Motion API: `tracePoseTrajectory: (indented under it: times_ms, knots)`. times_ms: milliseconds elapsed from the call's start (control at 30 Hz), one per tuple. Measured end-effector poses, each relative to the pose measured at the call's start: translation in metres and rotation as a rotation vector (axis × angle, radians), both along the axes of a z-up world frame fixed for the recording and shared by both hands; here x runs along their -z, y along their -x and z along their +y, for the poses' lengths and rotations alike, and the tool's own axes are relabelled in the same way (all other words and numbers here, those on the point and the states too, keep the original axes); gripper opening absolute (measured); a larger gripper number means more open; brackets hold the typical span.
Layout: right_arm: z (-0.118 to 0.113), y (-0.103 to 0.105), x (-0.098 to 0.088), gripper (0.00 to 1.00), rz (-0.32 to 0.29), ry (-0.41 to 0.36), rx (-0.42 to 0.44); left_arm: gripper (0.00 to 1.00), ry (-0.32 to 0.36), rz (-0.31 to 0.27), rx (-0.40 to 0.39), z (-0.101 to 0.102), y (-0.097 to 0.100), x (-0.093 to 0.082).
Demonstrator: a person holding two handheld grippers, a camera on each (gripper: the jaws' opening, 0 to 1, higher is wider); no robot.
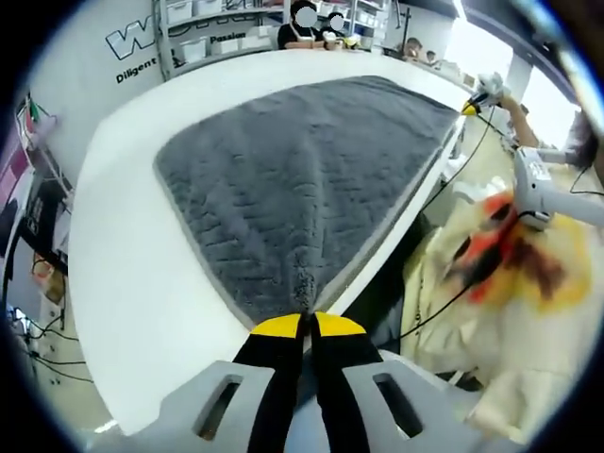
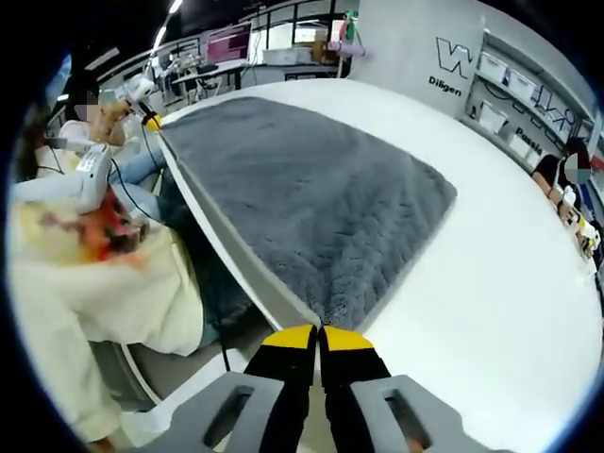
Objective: Fold the towel on the table until its edges align and the towel forms a compact rectangular stack.
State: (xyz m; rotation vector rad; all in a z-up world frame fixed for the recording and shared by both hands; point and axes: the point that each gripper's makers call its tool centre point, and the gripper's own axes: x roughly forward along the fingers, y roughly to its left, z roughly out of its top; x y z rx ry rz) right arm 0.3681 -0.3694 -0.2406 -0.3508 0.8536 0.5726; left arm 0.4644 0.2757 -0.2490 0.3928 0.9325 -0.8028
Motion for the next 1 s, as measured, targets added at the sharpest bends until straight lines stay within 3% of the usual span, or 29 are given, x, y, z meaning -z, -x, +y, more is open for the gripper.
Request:
tracePoseTrajectory:
  times_ms: [333,500,733,1000]
  knots:
    - [-0.001,-0.013,-0.017,0.0,-0.049,0.0,0.015,0.03,0.023,-0.009,-0.022,-0.001,-0.006,-0.012]
    - [-0.003,-0.029,-0.024,0.0,-0.086,0.021,0.022,0.03,0.0,-0.026,-0.016,-0.004,-0.013,-0.02]
    - [-0.009,-0.045,-0.027,0.0,-0.107,0.068,0.024,0.03,-0.002,-0.059,-0.017,-0.009,-0.023,-0.031]
    - [-0.014,-0.059,-0.031,0.0,-0.119,0.067,0.036,0.03,0.004,-0.061,-0.018,-0.005,-0.036,-0.037]
